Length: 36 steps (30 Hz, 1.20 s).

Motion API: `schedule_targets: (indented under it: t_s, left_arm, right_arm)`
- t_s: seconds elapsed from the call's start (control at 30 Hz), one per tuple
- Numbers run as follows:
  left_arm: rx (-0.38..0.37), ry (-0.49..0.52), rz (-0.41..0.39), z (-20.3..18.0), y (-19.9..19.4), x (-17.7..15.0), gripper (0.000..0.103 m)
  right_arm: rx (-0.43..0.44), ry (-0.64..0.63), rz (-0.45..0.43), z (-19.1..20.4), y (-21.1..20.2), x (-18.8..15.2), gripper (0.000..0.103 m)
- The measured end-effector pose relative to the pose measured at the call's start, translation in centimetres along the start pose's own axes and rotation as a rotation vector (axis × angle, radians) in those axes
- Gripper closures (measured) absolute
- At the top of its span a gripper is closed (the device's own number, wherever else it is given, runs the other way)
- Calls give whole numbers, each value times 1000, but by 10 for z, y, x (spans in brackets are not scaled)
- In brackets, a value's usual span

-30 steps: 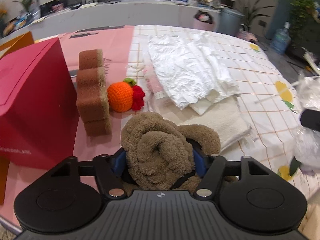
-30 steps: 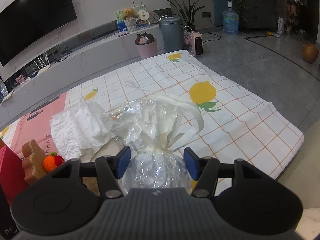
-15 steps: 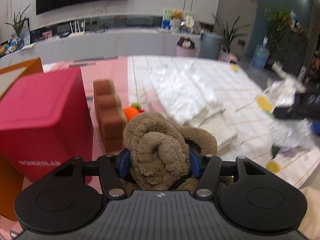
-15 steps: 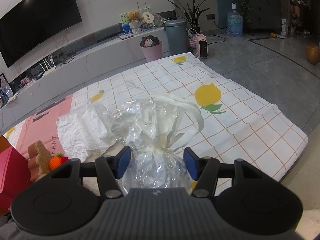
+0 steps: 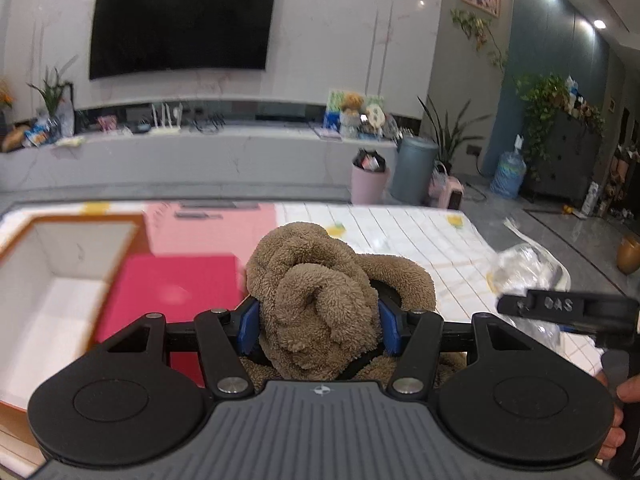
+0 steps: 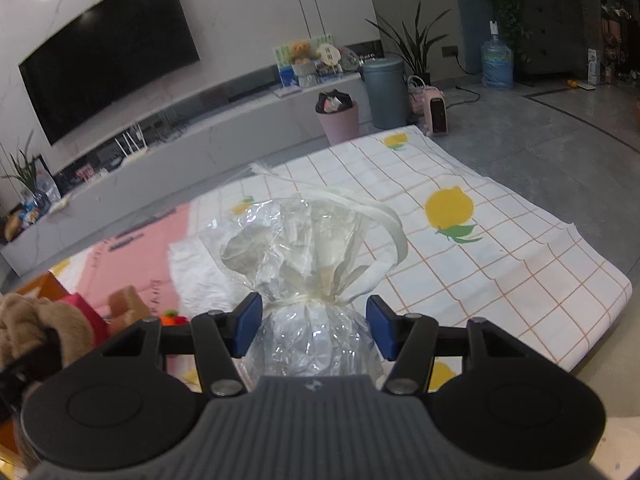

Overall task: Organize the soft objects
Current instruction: 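Carry the plush toy and plastic bag into the orange box with both tools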

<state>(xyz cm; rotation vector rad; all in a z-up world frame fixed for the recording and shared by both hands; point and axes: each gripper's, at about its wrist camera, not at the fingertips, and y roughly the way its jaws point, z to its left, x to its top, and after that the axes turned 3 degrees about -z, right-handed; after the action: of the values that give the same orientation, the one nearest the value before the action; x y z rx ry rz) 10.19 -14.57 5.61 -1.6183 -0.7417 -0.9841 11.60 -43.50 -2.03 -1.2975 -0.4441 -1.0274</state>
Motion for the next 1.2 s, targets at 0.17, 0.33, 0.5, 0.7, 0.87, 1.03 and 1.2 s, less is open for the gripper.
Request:
schedule_targets:
  t_s: [0.17,0.33,0.5,0.7,0.87,1.03,1.2]
  left_arm:
    - [47,8,-59,25,-37,19,37]
    - [110,8,-124,63,-70,35,37]
    - [158,22,-139,98,-88,42,37]
    - [232,-19,-153,149,-87,38,37]
    - [322,-6,-87,187,-48,24,36]
    - [374,45,78,209,3,4,37]
    - [417,141,179,202,43,-5,36]
  right_arm:
    - [105,2,-39,19,-35,1,46]
    - [165,-63,-79,56,-73,0,46]
    - [264,-132,-121,119,-109,-5,46]
    - [400,-223,-155,217,-134,-24,45]
    - [497,-238,-88,294,-111,-52,45]
    - [584,-205,44,347,-59,-74,45]
    - [541,-258,85,370,-11,-95,46]
